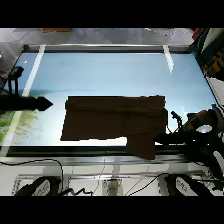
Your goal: Fold the clothes and pants, and hang the long-sleeved shirts on hangers.
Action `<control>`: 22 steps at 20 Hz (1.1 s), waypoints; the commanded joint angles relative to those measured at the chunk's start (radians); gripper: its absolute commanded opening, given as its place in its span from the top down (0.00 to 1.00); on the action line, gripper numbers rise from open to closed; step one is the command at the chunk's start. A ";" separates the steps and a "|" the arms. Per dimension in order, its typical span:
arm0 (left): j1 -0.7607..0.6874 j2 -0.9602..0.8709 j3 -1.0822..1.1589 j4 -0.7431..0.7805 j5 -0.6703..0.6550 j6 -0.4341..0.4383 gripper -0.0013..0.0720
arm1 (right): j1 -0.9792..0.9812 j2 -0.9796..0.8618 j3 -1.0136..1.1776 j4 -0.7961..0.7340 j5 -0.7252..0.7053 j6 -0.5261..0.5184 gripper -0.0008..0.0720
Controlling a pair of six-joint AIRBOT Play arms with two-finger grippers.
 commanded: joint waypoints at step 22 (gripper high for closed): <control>0.141 0.011 -0.539 -0.035 0.208 -0.036 0.44 | 0.000 0.054 0.002 0.022 -0.038 -0.001 0.97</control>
